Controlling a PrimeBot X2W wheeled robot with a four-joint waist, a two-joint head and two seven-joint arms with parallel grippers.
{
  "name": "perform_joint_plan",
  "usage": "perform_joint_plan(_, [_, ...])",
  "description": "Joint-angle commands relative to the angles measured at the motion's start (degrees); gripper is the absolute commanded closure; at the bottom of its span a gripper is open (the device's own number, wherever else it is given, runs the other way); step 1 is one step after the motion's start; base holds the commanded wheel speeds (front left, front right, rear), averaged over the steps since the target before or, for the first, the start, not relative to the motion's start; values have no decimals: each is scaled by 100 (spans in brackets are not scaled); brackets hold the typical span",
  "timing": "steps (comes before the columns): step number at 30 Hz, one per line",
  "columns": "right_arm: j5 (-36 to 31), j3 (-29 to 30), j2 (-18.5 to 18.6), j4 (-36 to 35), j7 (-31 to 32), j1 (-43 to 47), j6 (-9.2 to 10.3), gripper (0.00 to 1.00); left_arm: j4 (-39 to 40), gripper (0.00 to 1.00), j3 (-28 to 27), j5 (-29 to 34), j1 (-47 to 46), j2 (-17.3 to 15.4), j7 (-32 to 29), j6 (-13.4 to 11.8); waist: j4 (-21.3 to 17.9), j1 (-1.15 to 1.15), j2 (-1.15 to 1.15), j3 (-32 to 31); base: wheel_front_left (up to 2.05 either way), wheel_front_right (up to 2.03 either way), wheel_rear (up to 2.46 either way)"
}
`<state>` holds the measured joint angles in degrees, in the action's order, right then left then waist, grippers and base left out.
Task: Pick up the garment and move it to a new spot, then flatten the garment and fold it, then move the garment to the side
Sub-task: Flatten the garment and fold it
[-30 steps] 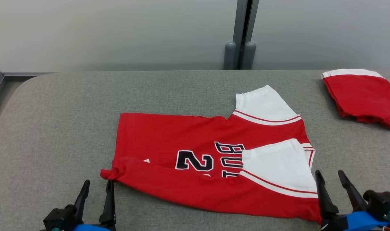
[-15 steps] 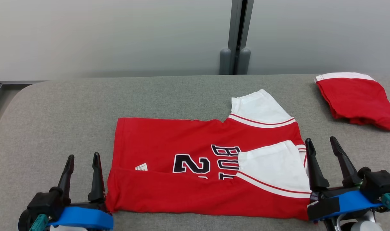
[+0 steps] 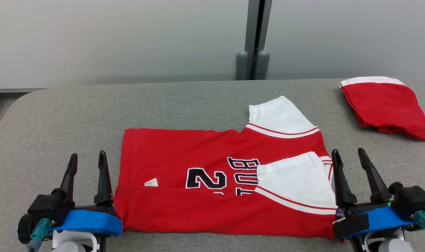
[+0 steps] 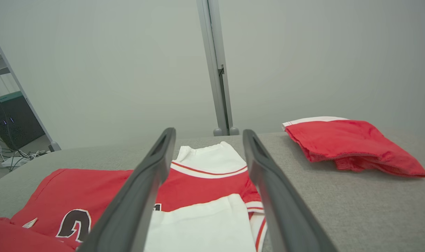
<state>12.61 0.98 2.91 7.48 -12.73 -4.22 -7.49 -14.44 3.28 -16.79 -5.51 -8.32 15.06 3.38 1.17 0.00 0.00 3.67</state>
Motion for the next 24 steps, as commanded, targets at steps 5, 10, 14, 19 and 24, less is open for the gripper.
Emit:
perform_joint_plan(5, [-36,16,1,152,33,-202,-1,0,-123,0,-89,17,-190,-19,15,58,-27,0,0,76,0,0,0])
perform_joint_plan(10, [-240,-17,1,437,67,-795,-1,0,-483,0,-21,-20,-693,-112,-13,149,-8,0,0,250,0,0,0])
perform_joint_plan(14, [-459,-90,3,719,266,-1505,-1,0,-808,0,65,-73,-1422,-262,-137,262,14,0,0,484,0,0,0])
perform_joint_plan(19, [-745,-132,6,1086,592,-2478,-1,0,-1191,0,268,-116,-2316,-505,-489,354,42,0,0,897,0,0,0])
perform_joint_plan(24, [-859,-140,57,1608,828,-3341,-1,0,-1659,0,515,-211,-3084,-647,-827,397,75,0,0,1347,0,0,0])
